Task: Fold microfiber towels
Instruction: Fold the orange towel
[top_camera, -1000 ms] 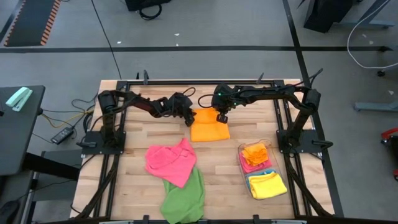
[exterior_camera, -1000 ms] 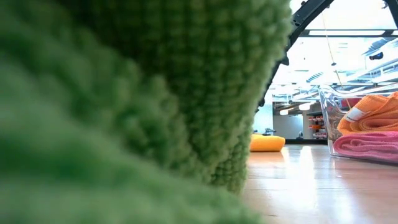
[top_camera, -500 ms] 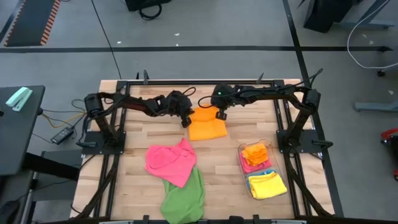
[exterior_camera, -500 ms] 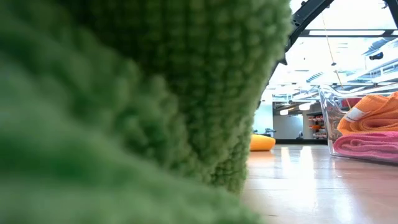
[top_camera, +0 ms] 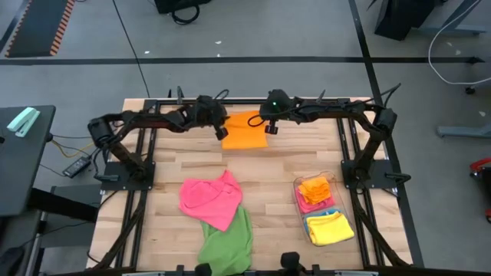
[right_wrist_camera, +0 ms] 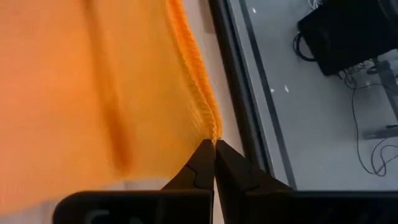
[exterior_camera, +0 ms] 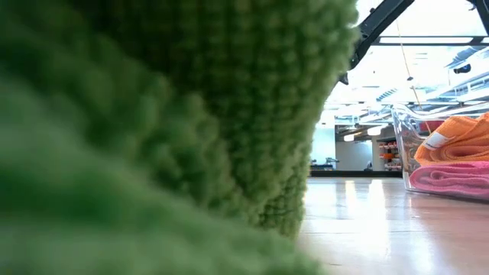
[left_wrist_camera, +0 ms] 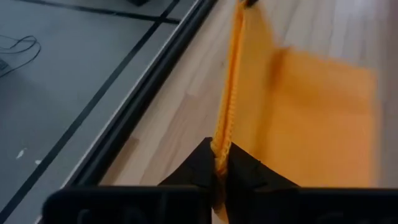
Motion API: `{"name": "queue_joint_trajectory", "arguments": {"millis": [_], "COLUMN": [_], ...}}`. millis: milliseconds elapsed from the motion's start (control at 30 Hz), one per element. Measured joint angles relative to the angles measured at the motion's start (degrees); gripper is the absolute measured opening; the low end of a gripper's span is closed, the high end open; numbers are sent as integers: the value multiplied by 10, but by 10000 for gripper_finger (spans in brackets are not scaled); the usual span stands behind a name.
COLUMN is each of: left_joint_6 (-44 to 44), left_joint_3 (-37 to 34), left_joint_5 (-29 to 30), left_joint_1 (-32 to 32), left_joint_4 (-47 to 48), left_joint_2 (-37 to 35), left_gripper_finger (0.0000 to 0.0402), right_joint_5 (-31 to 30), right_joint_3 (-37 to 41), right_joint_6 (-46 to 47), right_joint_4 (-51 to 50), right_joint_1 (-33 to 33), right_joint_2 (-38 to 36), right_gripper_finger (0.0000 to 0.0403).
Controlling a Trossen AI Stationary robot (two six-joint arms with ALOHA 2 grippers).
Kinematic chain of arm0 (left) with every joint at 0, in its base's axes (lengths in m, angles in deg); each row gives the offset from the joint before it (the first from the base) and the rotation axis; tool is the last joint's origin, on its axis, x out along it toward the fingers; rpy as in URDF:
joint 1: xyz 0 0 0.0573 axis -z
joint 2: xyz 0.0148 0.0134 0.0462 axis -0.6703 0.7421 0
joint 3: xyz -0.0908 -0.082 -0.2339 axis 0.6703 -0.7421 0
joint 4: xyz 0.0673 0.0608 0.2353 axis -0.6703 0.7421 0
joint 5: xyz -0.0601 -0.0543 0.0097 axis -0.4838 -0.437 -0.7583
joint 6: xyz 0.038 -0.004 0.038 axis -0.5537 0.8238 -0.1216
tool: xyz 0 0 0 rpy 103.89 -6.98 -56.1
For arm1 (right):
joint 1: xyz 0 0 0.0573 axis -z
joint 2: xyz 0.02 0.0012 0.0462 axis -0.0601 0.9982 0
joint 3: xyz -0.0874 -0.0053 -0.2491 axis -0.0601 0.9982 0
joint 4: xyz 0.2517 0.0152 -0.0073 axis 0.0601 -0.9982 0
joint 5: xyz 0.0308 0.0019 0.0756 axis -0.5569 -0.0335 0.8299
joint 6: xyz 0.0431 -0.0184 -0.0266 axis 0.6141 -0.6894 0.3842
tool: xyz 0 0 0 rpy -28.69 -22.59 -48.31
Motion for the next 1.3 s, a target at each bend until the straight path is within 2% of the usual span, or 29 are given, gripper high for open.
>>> {"name": "queue_joint_trajectory", "arguments": {"millis": [200, 467, 800, 900, 1067, 1167, 1300], "left_joint_6": [11, 0, 9, 9, 17, 17, 17], "left_joint_3": [0, -1, -1, -1, -1, -1, -1], "left_joint_5": [-41, -39, -37, -38, -38, -38, -38], "left_joint_1": [31, 73, 97, 103, 103, 103, 108], "left_joint_4": [21, 94, 145, 158, 188, 203, 218], "left_joint_2": [-7, -2, -2, -2, -2, -2, -2], "left_gripper_finger": [13, 40, 14, 27, 47, 48, 54], "right_joint_5": [38, 84, 87, 95, 159, 164, 164], "right_joint_3": [0, 0, 0, 0, 0, 0, 0], "right_joint_6": [8, -3, -2, 10, 7, 4, 0], "right_joint_4": [-12, -60, -104, -120, -139, -139, -138], "right_joint_1": [-3, -54, -98, -104, -118, -132, -149], "right_joint_2": [0, 0, 0, 0, 0, 0, 1], "right_gripper_finger": [10, 10, 10, 10, 11, 20, 52]}}
